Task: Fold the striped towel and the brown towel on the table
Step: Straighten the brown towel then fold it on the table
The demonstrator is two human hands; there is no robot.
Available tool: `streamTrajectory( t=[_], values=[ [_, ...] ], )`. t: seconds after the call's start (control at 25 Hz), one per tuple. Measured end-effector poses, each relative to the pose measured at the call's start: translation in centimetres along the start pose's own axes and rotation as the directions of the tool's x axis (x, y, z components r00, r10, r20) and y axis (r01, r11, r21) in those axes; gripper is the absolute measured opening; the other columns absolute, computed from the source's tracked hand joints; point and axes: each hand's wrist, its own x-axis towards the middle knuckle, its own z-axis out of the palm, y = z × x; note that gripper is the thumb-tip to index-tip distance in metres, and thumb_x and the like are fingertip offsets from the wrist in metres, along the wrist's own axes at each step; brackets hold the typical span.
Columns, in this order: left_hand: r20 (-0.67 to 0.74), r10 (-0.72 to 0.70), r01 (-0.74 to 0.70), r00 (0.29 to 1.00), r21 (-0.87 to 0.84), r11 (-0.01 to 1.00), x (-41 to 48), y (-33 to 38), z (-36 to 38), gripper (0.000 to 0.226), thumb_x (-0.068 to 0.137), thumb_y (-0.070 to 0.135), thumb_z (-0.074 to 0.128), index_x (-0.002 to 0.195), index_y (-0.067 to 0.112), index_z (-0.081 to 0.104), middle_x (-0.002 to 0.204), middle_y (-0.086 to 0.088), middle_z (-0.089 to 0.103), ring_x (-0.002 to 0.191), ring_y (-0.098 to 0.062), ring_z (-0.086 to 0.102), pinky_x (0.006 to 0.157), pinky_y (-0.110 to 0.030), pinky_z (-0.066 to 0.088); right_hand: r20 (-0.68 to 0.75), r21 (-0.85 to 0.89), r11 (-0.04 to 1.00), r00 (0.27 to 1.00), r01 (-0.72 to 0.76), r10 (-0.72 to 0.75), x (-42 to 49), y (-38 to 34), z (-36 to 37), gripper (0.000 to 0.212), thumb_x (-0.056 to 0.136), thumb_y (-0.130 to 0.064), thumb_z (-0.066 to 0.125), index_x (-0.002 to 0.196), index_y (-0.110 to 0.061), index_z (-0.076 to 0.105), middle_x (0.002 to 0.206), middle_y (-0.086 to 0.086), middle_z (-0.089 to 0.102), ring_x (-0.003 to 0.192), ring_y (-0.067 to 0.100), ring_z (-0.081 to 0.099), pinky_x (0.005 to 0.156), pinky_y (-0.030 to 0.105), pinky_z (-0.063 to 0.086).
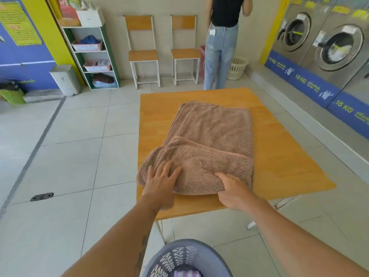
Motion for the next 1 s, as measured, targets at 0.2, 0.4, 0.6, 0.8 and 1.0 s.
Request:
streamTrajectory(
  t=[0.2, 0.4, 0.6, 0.8, 1.0],
  values=[
    [-0.008, 0.096, -0.095, 0.995, 0.106, 0.990, -1.1, -2.8, -0.5, 0.101, 0.069, 0.031, 0.069, 0.153, 0.033, 0.013, 0.146, -0.008, 0.023, 0.142, -0.031, 0.021, 0.118, -0.055, 0.020, -0.014, 0.155, 0.987, 0.999, -0.027, 0.030, -2.0, -2.9, 0.8, 0.056, 0.082, -0.017, 0.043, 0.135, -0.034, 0.044, 0.125, 0.002, 0.055, 0.113, 0.028, 0.053, 0.098, 0.048, 0.047],
    [-0.065, 0.137, -0.139, 0.988, -0.029, 0.990, -2.7, -4.3, -3.7, 0.067, 0.080, 0.011, 0.056, 0.141, 0.032, 0.036, 0.123, 0.004, 0.055, 0.118, -0.023, 0.054, 0.094, -0.037, 0.047, -0.176, -0.041, 0.999, 0.984, -0.034, 0.026, -4.0, -3.7, 2.4, 0.046, 0.082, -0.023, 0.052, 0.127, -0.029, 0.051, 0.117, -0.003, 0.057, 0.109, 0.026, 0.056, 0.092, 0.046, 0.049],
    [-0.175, 0.268, -0.284, 0.947, -0.074, 0.956, -2.2, -9.6, -5.9, 0.044, 0.081, 0.012, 0.053, 0.124, 0.025, 0.053, 0.124, 0.003, 0.053, 0.119, -0.024, 0.051, 0.081, -0.034, 0.045, -0.453, -0.033, 0.989, 0.884, -0.147, 0.116, -5.1, -6.3, 5.0, 0.036, 0.088, -0.044, 0.060, 0.120, -0.029, 0.053, 0.107, -0.009, 0.062, 0.099, 0.019, 0.061, 0.084, 0.038, 0.045],
    [0.037, 0.422, -0.399, 0.906, -0.259, 0.879, 3.1, -16.7, -9.9, 0.056, 0.075, 0.014, 0.048, 0.120, 0.043, 0.058, 0.099, 0.018, 0.060, 0.092, -0.020, 0.060, 0.075, -0.040, 0.054, -0.397, 0.187, 0.941, 0.855, -0.281, 0.334, -4.6, -11.3, 1.9, 0.015, 0.080, -0.028, 0.060, 0.091, -0.032, 0.051, 0.082, -0.009, 0.061, 0.074, 0.014, 0.060, 0.060, 0.033, 0.049],
    [0.435, 0.448, -0.438, 0.781, -0.129, 0.890, 8.3, -19.8, -17.5, 0.013, 0.085, 0.013, 0.045, 0.080, 0.023, 0.051, 0.097, -0.003, 0.056, 0.080, -0.017, 0.051, 0.066, -0.034, 0.040, -0.285, 0.411, 0.860, 0.853, -0.303, 0.437, -3.1, -15.7, -2.0, 0.010, 0.079, -0.020, 0.057, 0.079, -0.023, 0.066, 0.084, 0.005, 0.066, 0.078, 0.021, 0.061, 0.063, 0.034, 0.041]
  ],
)
